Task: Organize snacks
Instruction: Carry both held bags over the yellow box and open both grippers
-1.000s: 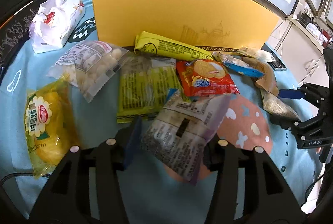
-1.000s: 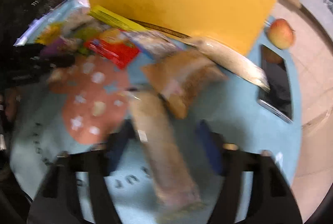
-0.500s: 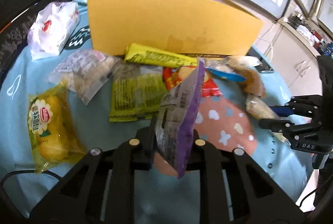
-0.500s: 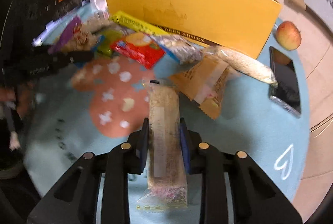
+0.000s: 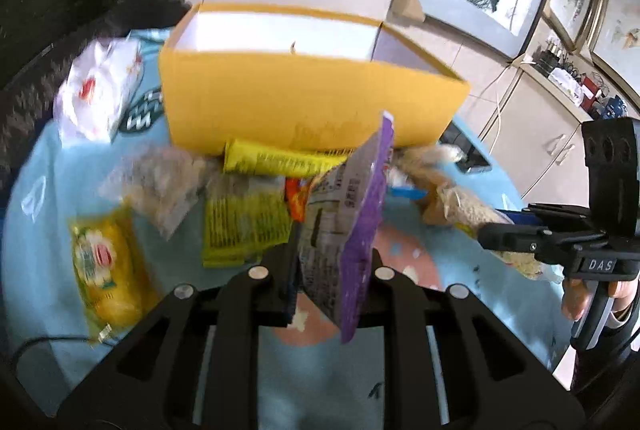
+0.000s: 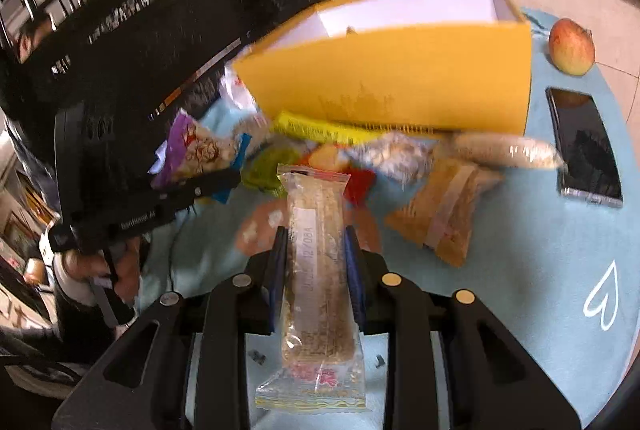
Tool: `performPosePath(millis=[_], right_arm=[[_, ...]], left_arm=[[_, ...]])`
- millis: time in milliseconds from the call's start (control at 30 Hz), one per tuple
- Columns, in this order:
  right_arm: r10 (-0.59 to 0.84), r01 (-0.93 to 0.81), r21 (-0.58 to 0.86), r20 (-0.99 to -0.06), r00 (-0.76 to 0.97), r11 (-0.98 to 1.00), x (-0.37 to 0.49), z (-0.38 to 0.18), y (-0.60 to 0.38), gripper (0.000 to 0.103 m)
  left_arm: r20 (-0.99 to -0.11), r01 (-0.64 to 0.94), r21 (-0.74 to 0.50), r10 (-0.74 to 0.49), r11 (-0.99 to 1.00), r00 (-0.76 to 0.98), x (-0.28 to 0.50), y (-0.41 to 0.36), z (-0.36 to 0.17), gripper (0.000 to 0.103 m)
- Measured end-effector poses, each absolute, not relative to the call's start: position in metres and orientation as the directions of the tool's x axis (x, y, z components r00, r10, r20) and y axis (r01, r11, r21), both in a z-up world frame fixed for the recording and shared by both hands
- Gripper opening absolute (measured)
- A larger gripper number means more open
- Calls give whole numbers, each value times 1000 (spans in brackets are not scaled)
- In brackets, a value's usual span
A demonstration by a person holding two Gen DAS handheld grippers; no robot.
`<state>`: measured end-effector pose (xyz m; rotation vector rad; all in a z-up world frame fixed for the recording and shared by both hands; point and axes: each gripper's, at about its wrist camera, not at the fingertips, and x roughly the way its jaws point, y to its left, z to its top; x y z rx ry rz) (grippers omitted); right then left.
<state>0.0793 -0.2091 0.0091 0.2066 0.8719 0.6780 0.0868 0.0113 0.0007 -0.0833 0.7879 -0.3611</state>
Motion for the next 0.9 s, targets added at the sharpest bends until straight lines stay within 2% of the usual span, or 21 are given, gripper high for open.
performPosePath(millis=[333,433,600,633,667,733,800,867,900], right_arm=[[594,-455,382,-490,638,804,137,84,-210,28],[535,-413,343,-480,695,844,168,94,-208,28],[421,-327,269,-503,754,906,227,78,-199,28],[413,-310,277,-513,753,910,238,72,-200,28],[390,-281,277,-537,748,919,250,63,-201,29],[361,-235,286,-561,745,929,257,49,-207,37],[347,-203,314,-523,779,928,252,47,-216,58],[349,-199,334,-487,801,921,241,45,-226,65],[355,-198,345,-485,799,917,236,45,-228,65]], left_arm=[[-602,298,-155,-329,942,727,149,-9,73,18],[-590,274,-162,-316,948,743,186,-14,89,18],[-637,230,-158,-277,960,719,255,-29,81,19],[-653,214,-160,-266,964,709,266,-31,75,29],[-676,195,-164,-254,967,692,276,-34,67,62],[-679,125,-143,-189,982,709,279,-35,60,97],[-644,114,-134,-174,984,745,273,-34,59,97],[-646,124,-136,-183,983,741,269,-31,58,97],[-652,117,-136,-178,984,737,268,-30,57,97]])
